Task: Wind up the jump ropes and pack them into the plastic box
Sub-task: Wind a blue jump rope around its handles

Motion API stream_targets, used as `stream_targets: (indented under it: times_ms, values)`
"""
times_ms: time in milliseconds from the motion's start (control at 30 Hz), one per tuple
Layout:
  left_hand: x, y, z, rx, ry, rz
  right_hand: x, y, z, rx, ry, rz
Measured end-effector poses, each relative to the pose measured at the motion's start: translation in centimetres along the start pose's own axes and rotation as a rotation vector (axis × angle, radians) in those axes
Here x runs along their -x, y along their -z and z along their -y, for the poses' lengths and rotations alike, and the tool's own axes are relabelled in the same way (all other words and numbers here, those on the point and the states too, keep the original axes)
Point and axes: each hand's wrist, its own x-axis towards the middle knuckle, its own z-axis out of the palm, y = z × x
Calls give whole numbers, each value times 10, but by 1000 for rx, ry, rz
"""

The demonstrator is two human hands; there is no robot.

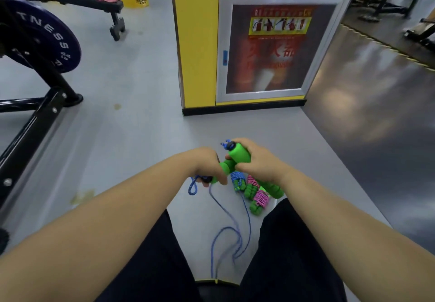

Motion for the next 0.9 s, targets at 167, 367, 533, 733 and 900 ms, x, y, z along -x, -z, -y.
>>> stream_targets:
  times_ms: [167,367,533,733,900]
  values:
    - [11,13,-1,55,-84,63,8,2,-1,116,-35,96]
    - [12,30,6,325,-145,171,18,11,3,-109,-150,255]
    - [2,25,6,570,-77,-207,20,3,2,-575,-230,226]
    - [-2,-2,7,666,-16,-749,14,-21,-5,-777,-303,-184]
    - [-2,-44,2,990,-18,-280,16,-46,-1,-614,-237,-317]
